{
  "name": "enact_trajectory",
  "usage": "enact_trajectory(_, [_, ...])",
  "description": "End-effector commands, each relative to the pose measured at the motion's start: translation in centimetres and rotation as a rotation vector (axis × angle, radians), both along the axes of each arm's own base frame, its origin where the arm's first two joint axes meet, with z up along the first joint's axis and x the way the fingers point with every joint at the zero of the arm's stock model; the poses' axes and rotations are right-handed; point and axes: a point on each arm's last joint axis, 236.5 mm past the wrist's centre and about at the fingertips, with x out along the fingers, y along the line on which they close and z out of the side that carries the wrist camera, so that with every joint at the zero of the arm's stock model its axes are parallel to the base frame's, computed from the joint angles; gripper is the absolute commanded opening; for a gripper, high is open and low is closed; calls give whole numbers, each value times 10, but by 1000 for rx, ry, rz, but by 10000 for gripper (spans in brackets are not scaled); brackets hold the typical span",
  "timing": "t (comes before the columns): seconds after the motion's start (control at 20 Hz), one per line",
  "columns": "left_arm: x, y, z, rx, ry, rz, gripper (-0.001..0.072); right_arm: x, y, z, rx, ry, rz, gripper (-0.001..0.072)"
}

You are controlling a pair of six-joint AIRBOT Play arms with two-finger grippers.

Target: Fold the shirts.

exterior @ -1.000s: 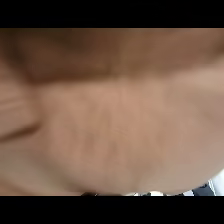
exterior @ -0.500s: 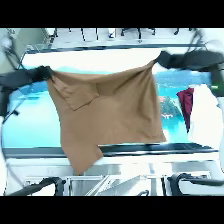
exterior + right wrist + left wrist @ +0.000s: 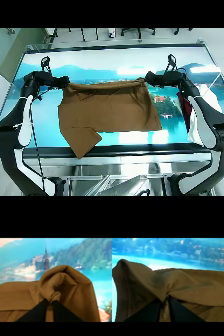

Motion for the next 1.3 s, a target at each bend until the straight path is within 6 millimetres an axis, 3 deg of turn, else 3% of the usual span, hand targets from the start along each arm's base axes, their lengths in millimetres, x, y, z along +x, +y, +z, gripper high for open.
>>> enact_trajectory(0.0, [-7, -3, 15, -46, 80, -47, 691, -11, -27, 6, 8, 43, 0, 527])
enact_trajectory(0.15, [-43, 29, 47, -63, 211, -54, 706, -59, -91, 24, -53, 162, 43, 510])
enact_trajectory(0.25, [-88, 55, 51, -83, 333, -38, 705, -105, -122, 25, -81, 279, 103, 368])
enact_trajectory(0.3, [-112, 63, 46, -97, 396, -29, 705, -131, -129, 19, -78, 346, 136, 366])
enact_trajectory(0.5, [-237, 62, -14, -185, 658, -18, 705, -218, -119, -28, -8, 533, 294, 367])
enact_trajectory(0.6, [-293, 53, -47, -228, 755, -5, 705, -238, -115, -49, 12, 568, 334, 367])
enact_trajectory(0.7, [-323, 49, -71, -243, 778, 24, 705, -245, -113, -58, 18, 579, 345, 367])
enact_trajectory(0.75, [-328, 50, -80, -245, 770, 50, 705, -246, -112, -58, 23, 580, 347, 367])
enact_trajectory(0.85, [-320, 46, -91, -276, 709, 88, 704, -244, -109, -56, 39, 570, 344, 367])
enact_trajectory(1.1, [-259, 32, -90, -419, 589, 96, 704, -243, -102, -55, 47, 567, 356, 367])
enact_trajectory(1.15, [-252, 32, -91, -423, 591, 89, 643, -244, -100, -56, 47, 571, 361, 367])
enact_trajectory(1.25, [-244, 25, -99, -420, 611, 58, 246, -245, -94, -59, 53, 572, 368, 367])
